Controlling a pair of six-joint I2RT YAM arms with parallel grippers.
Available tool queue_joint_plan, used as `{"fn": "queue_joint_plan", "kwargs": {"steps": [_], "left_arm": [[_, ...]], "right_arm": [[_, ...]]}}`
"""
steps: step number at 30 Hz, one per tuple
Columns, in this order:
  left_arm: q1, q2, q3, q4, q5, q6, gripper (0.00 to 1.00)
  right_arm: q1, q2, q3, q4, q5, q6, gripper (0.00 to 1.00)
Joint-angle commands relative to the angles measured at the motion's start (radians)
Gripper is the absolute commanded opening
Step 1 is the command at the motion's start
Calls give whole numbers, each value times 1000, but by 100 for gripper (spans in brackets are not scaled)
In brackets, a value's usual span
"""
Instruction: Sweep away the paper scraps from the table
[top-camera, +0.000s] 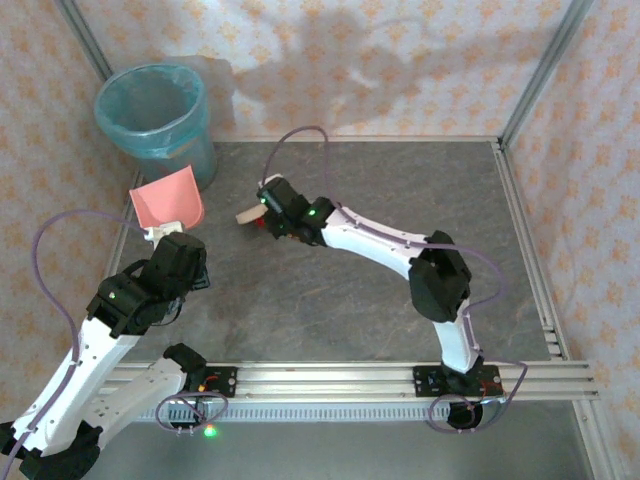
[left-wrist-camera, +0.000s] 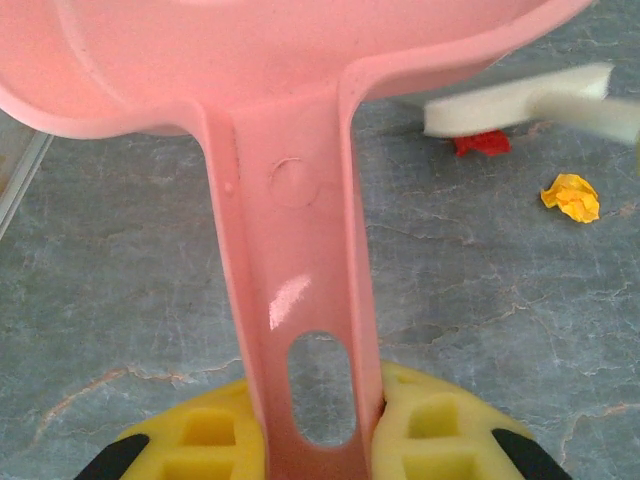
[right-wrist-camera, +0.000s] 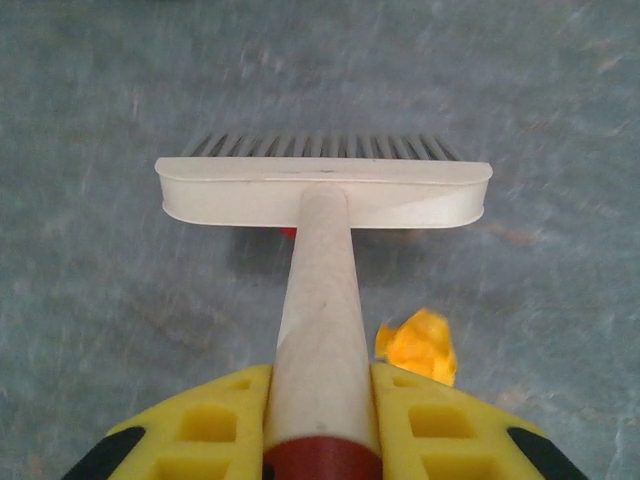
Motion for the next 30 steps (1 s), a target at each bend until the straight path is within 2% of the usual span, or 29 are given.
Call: {"fn": "queue_joint_plan", "kwargs": {"steps": [1,6,14,18,24,30], "left_arm": [[10,6,-14,14,-3,10,0],[10,2,-14,16,6,13,0],[10,-5,-13,16,5,12,1],[10,-5,-17,17,6,11,1],[8,14,-20,28,39,25,1],[9,-10,-26,50,70,36,1]], "right_arm": [[27,0,48,-106,77,-58,0],[41,-53,-34,-211,172,-99,0],[40,-315,-315,-188,264,-120,0],[18,-400,-420,-196,360,-120,0],[-107,-511,-539,-196,336,2,0],[-155,-681,-644,-91,316,66,0]]}}
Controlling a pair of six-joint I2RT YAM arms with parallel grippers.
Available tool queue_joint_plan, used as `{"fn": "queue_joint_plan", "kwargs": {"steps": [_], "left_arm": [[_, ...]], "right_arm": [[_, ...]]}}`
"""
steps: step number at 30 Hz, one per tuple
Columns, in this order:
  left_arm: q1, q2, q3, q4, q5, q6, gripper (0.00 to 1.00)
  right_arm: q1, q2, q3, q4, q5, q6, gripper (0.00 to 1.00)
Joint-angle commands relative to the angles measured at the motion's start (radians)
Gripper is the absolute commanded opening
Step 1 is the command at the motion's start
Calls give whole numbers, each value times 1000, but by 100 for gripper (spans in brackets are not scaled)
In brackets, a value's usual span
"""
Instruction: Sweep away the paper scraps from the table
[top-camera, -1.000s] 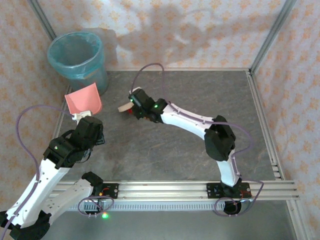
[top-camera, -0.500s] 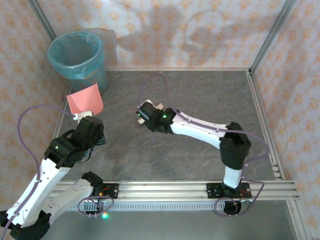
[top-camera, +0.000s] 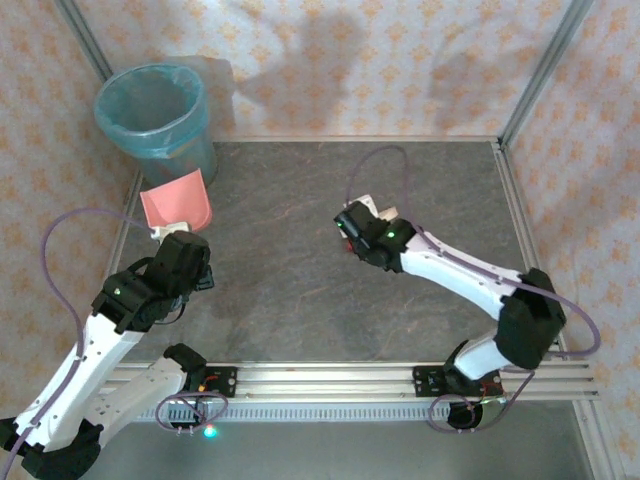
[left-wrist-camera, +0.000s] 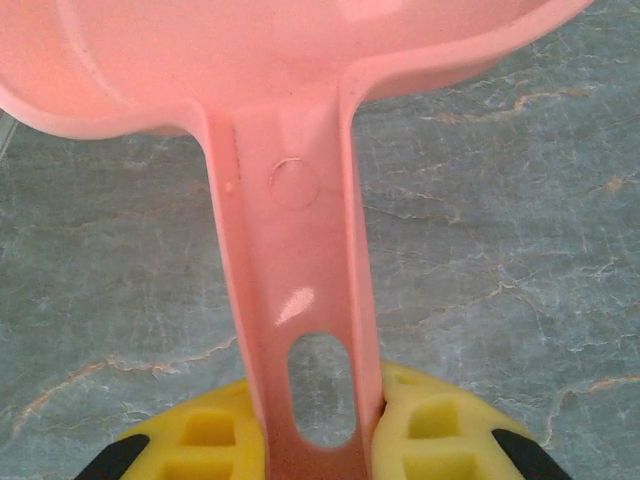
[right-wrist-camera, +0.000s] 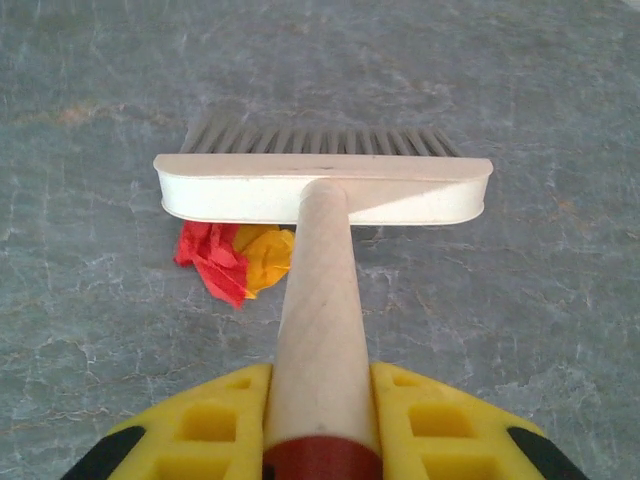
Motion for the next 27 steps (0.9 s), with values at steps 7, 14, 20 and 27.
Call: {"fn": "queue_joint_plan", "kwargs": {"steps": [7,14,20,27], "left_arm": [[-12,5,-23,100,214,84,1],[-169,138,28,95,235,45,0],[-380,316,105,106,156,9,0],[-553,586,201,116,163,33,0]], "right_arm": [[-101,-368,-214,260,-57,197,12],[-251,-435,-282,272,-149,326,13],[-301,-457,-309,270,-140,392,14],[-323,-476,-323,248,-112,434,14]]}}
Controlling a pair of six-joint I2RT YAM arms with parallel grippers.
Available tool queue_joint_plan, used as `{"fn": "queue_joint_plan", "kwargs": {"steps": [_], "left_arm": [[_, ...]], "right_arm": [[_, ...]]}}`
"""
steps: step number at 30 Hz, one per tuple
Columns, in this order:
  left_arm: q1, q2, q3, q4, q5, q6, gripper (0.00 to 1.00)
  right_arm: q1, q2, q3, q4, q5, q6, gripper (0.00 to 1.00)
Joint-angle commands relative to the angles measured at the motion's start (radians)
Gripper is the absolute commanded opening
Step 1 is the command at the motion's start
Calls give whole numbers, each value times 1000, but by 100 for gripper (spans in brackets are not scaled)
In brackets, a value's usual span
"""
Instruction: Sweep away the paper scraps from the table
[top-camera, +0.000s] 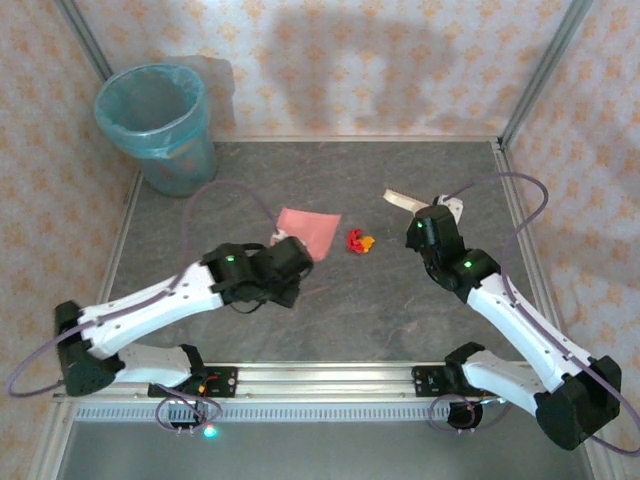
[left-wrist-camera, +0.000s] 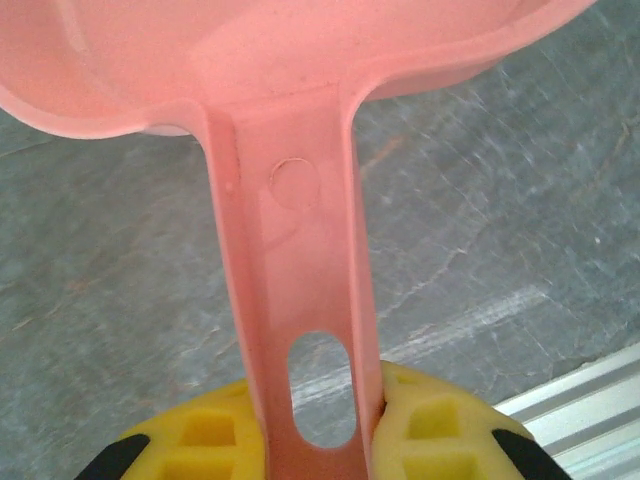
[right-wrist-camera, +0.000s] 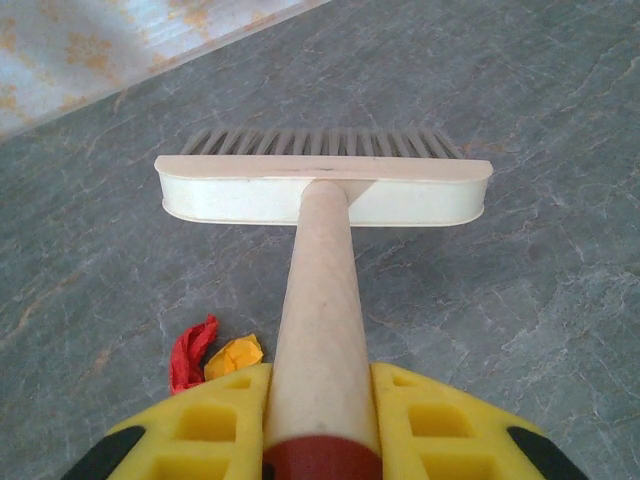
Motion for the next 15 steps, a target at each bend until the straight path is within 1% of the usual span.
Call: {"fn": "queue_joint_plan", "kwargs": {"steps": [1,3,4,6,11,15], "left_arm": [[-48,87,44,12,-24,8,0],[-67,136,45,21,6,8,0],[-71,154,42,26,22,35,0],[-83,187,33,33,52,44,0],[-122,266,7,26,64,50,0],[-161,315,2,37,63,53,0]], "right_arm": [[-6,-28,-8,17,42,44,14],[-6,-34,-12,21,43,44,15],[-5,-36,-13,22,42,45,15],[-6,-38,-15,22,45,45,17],[-6,-37,-17,27,34,40,17],[-6,-22,-13,31,1,31,17]]}}
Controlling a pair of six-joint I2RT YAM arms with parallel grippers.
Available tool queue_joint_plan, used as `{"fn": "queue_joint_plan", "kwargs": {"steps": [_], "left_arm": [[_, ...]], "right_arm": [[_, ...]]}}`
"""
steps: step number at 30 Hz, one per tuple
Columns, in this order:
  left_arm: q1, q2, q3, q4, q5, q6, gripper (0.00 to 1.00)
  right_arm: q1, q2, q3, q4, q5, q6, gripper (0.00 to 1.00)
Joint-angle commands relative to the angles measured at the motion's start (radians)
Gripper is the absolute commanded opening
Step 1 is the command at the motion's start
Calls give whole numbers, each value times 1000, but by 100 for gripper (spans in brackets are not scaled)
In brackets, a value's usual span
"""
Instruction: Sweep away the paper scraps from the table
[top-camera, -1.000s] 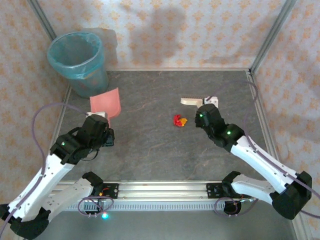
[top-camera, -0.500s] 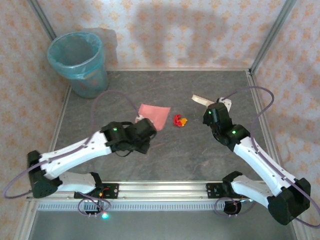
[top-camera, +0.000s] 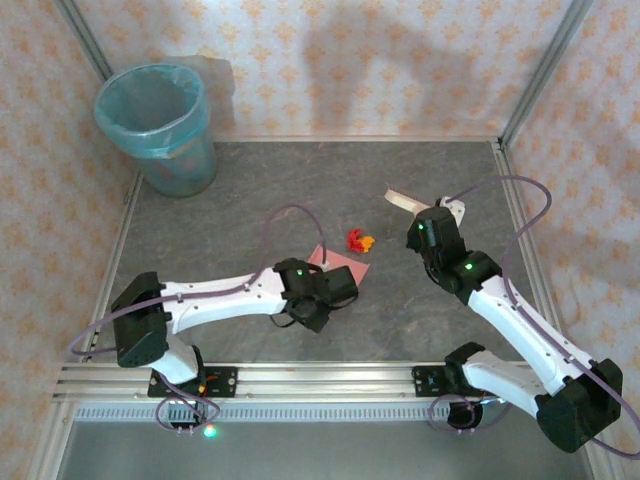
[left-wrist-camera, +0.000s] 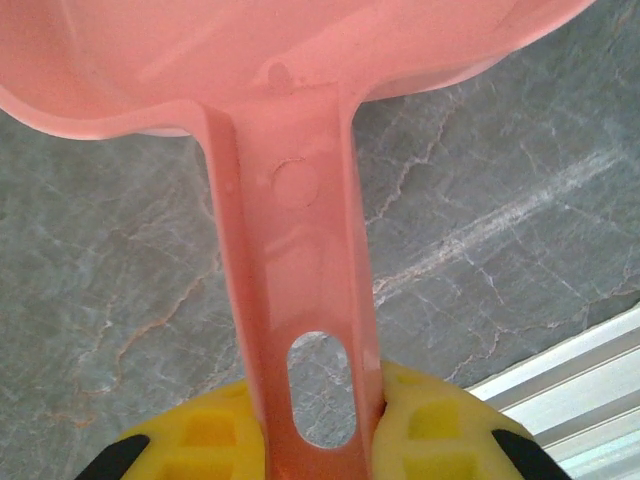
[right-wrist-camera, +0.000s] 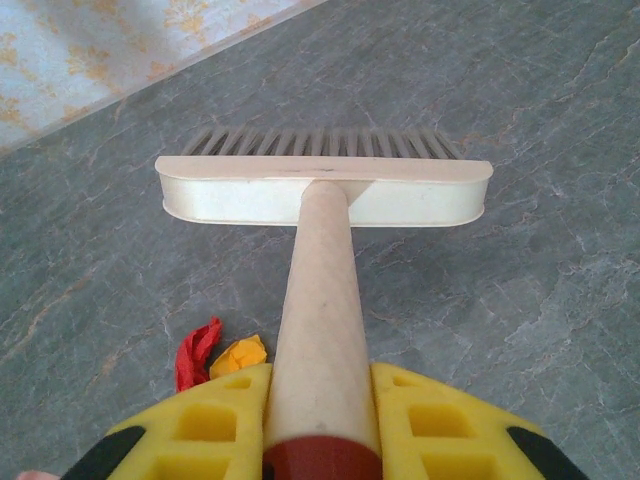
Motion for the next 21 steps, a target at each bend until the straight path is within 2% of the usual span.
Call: {"fn": "queue_joint_plan", "kwargs": {"steps": [1,6,9,15,21], "left_arm": [[-31,28,-9,8,0,27,0],[-48,64,-15,42,2,38,0],[-49,96,-20,51,-33,34,0],[-50,161,-40,89,-71,31,0],[-49,196,-39,119,-105,50,0]], "right_arm": [[-6,-1,6,26,-3,1,17],[-6,62,44,-13,-40,-4,17],[-6,90,60,-27,-69,-14,16],[-5,124,90,-56,-125,-52,6],[27,173,156,-180,-67,-107,4]]}}
